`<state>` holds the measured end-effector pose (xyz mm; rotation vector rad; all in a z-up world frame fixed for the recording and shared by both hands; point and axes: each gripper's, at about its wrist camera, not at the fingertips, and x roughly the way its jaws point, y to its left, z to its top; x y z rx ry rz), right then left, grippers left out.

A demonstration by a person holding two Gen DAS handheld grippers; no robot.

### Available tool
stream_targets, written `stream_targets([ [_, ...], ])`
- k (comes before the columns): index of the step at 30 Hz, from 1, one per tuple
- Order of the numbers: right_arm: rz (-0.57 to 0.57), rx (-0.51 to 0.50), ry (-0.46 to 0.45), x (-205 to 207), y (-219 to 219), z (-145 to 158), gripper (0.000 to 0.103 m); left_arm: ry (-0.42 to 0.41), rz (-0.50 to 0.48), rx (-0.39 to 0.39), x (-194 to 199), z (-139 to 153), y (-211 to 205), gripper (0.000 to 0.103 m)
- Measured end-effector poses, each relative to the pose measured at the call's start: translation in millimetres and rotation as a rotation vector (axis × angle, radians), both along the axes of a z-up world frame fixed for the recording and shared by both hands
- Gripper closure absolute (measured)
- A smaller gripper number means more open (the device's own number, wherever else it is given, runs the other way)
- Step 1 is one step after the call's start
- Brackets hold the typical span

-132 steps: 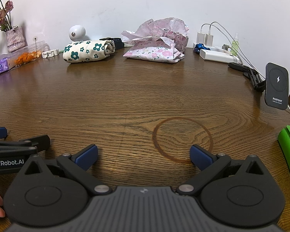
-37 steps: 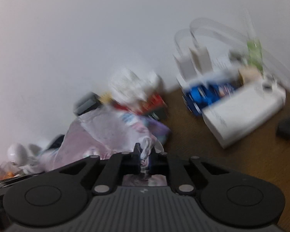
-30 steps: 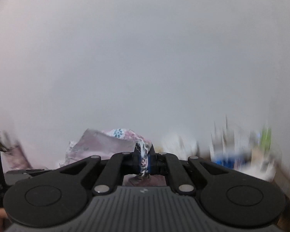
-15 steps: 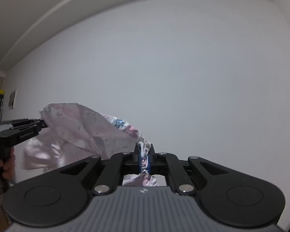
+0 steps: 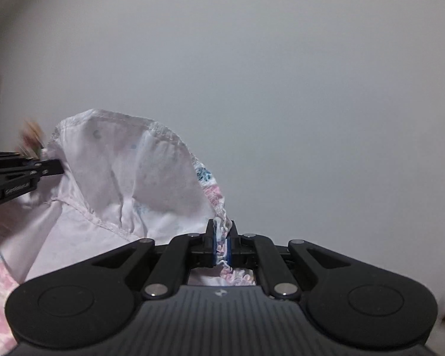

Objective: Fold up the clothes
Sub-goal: 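Grasp the pink floral garment with both grippers and lift it up, then lower the floral garment onto the table and spread it flat with both grippers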

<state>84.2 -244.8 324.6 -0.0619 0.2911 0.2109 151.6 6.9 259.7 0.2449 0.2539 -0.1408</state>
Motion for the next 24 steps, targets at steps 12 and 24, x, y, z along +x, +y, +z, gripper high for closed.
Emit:
stream_targets([
  [12, 0.02, -0.206, 0.295, 26, 18, -197, 0.027, 0.412, -0.071, 0.062, -64, -159, 41, 0.033],
  [24, 0.151, -0.01, 0.508, -141, -12, -288, 0.057, 0.56, -0.202, -0.057, -204, -226, 2, 0.078],
])
